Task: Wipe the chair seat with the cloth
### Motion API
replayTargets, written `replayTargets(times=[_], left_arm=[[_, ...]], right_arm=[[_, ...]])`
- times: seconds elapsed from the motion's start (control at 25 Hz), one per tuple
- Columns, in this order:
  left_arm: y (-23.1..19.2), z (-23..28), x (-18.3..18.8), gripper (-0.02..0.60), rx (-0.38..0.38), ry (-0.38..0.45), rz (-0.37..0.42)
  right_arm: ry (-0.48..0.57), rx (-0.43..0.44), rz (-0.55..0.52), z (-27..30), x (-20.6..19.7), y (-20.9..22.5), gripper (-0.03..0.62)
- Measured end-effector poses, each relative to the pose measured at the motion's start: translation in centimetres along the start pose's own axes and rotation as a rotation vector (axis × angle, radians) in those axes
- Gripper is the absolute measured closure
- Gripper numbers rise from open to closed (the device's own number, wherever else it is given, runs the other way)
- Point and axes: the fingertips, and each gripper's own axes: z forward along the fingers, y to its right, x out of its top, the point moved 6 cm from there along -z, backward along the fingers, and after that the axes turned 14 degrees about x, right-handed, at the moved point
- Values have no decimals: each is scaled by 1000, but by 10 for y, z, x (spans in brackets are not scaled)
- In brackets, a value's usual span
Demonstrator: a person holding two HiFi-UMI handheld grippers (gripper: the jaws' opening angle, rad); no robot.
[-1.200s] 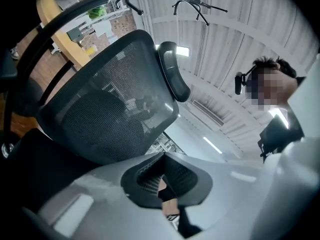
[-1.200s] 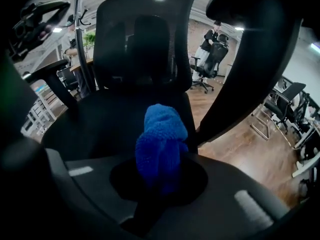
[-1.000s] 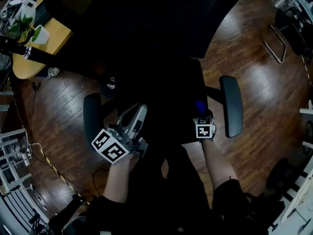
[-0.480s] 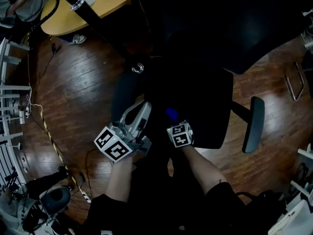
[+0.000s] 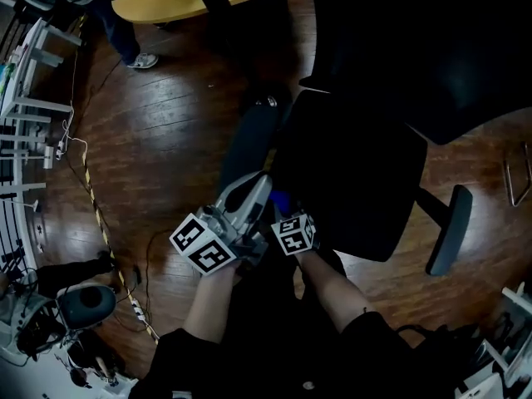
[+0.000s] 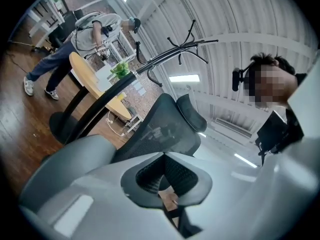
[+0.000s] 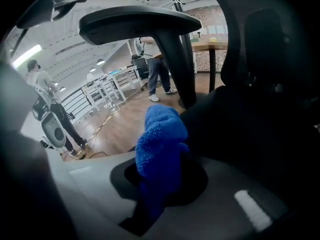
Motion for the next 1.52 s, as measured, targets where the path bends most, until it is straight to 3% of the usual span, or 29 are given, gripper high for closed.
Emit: replayTargets(times=[0.16, 0.28, 0.52, 0.68, 0.92, 1.08, 1.2, 1.28, 1.36, 1.52], left_arm=[[13, 9, -3, 589, -47, -46, 17], [26, 26, -13, 589, -87, -91, 37], [69, 94, -55, 589, -272, -232, 61], [93, 120, -77, 589, -334, -293, 52], [119, 132, -105, 589, -385, -368, 82], [119, 130, -97, 589, -369, -360, 85], [124, 126, -75, 589, -350, -327, 90], [134, 119, -53, 589, -345, -293, 96], [151, 109, -31, 589, -358, -259, 114], [202, 100, 15, 589, -445, -178, 186]], right_arm=[[19, -102, 77, -27, -25, 27, 557], [46, -202, 212, -65, -55, 56, 557], [98, -424, 374, -153, -117, 102, 557], [126, -534, 450, -204, -146, 121, 557], [176, -613, 519, -243, -169, 135, 557], [196, -598, 545, -248, -164, 137, 557], [301, -548, 468, -266, -122, 125, 557], [422, -467, 389, -281, -74, 106, 557], [582, -330, 316, -306, -20, 83, 557], [902, -100, 161, -391, 86, 44, 557]])
